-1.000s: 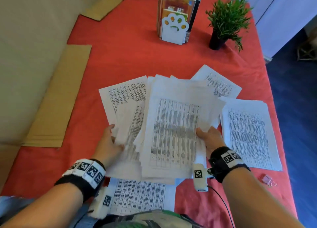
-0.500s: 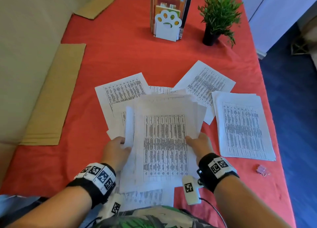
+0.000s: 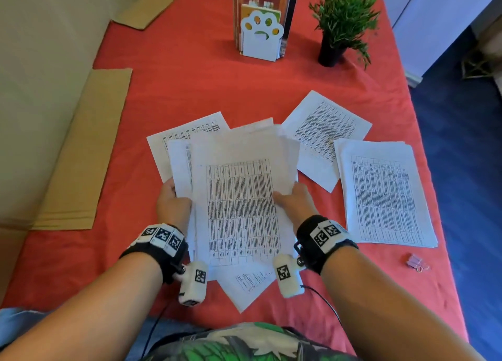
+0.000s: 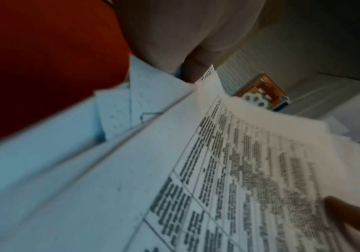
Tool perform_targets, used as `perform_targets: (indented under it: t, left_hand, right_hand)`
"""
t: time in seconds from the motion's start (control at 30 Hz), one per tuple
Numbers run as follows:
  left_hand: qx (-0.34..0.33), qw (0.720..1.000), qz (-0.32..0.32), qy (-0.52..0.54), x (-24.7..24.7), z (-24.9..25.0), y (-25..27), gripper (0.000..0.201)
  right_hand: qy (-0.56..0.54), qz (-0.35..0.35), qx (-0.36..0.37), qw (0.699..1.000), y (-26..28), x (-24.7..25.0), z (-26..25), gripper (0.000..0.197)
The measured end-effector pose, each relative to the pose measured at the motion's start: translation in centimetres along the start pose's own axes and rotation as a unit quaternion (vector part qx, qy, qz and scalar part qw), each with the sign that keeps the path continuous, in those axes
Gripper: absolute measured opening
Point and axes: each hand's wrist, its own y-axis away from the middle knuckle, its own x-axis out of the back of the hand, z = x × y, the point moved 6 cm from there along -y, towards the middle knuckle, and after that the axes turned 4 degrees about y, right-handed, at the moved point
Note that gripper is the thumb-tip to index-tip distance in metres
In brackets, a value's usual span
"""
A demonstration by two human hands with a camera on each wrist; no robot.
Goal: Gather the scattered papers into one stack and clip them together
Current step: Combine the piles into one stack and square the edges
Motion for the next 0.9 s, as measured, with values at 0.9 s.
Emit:
perform_targets:
  t: [0.9]
  left_hand:
    - [0.095,0.981,-0.036,-0.162,1.7,1.4,-2.5,0.023]
  right_hand:
    - [0.131,-0.008,0.059,0.99,-1.5,-1.0,-0.3,0.039]
